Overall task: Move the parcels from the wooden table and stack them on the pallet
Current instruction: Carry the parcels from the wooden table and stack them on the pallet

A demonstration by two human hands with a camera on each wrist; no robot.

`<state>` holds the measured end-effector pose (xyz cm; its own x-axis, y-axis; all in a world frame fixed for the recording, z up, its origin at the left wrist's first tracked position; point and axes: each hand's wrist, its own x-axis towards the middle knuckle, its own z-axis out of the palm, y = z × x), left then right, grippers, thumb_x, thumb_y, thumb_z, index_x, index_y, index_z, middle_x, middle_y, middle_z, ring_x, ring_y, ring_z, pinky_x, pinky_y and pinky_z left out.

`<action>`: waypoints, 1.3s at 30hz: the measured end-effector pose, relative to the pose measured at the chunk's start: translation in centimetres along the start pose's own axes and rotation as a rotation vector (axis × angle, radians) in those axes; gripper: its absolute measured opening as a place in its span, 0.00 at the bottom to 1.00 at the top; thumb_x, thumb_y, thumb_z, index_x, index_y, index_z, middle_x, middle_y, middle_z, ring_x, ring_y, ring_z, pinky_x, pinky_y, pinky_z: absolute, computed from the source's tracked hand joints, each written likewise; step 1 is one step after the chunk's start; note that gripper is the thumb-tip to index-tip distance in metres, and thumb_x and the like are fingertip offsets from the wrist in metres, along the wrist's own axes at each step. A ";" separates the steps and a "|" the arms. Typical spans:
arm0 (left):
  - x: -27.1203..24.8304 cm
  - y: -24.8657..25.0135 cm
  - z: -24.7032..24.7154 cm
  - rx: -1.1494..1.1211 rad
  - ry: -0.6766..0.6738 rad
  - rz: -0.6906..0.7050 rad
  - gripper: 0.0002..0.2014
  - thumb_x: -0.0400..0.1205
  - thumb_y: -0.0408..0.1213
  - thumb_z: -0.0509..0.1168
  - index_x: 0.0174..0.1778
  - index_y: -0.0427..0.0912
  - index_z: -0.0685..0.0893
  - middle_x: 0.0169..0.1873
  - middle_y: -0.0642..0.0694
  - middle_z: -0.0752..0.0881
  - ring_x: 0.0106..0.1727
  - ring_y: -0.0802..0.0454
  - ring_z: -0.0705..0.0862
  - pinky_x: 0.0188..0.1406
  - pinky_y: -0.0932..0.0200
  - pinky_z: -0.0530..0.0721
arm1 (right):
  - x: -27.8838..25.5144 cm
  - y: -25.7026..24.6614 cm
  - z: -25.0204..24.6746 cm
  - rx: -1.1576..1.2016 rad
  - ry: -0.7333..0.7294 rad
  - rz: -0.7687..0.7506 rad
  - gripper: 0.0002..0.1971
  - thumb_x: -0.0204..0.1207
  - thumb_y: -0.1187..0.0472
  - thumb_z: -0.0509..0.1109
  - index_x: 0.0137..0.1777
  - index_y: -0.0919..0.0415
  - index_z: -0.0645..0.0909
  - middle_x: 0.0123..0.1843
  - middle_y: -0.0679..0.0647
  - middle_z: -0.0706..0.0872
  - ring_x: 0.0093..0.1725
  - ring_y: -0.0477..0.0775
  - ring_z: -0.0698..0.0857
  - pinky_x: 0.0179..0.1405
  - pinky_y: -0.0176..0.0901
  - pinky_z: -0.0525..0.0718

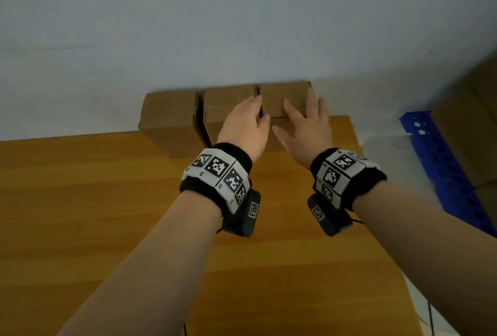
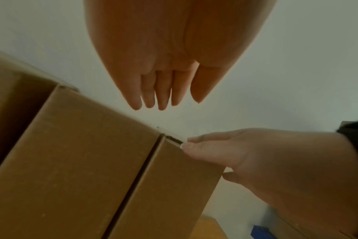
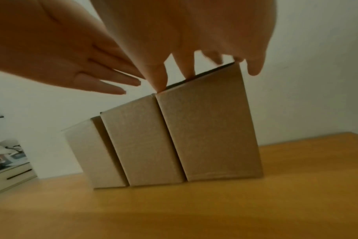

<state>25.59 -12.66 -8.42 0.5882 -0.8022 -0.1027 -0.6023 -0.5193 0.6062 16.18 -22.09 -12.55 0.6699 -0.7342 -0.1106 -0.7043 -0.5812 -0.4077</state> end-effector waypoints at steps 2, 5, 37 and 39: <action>0.4 -0.1 0.6 -0.036 0.017 -0.003 0.25 0.86 0.42 0.54 0.80 0.42 0.62 0.77 0.45 0.67 0.78 0.51 0.64 0.75 0.57 0.61 | -1.2 0.3 0.3 0.106 0.103 0.033 0.25 0.81 0.44 0.60 0.78 0.43 0.67 0.85 0.58 0.40 0.83 0.65 0.39 0.80 0.59 0.50; 0.4 -0.1 1.4 -0.095 0.048 -0.024 0.25 0.85 0.43 0.56 0.79 0.44 0.63 0.75 0.45 0.69 0.77 0.50 0.65 0.75 0.55 0.64 | -2.8 0.7 1.0 0.215 0.152 0.063 0.19 0.82 0.49 0.62 0.72 0.45 0.74 0.85 0.62 0.47 0.83 0.65 0.46 0.81 0.59 0.54; -15.4 13.8 7.9 -0.184 0.373 -0.275 0.16 0.83 0.40 0.62 0.66 0.40 0.75 0.62 0.47 0.82 0.54 0.60 0.78 0.50 0.69 0.73 | -16.0 11.6 -8.7 0.999 0.014 0.170 0.21 0.82 0.54 0.62 0.73 0.60 0.68 0.59 0.47 0.76 0.57 0.46 0.76 0.52 0.38 0.74; -16.5 15.3 7.4 -0.169 0.386 -0.224 0.19 0.83 0.39 0.61 0.70 0.40 0.73 0.65 0.46 0.80 0.62 0.55 0.79 0.56 0.67 0.73 | -17.0 11.8 -10.2 1.030 0.036 0.130 0.20 0.82 0.55 0.63 0.72 0.59 0.69 0.59 0.48 0.78 0.57 0.46 0.77 0.50 0.37 0.75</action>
<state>2.66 -9.59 -3.25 0.8704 -0.4911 0.0349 -0.3600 -0.5865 0.7256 -5.94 -20.03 -6.24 0.5835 -0.7899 -0.1889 -0.2169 0.0726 -0.9735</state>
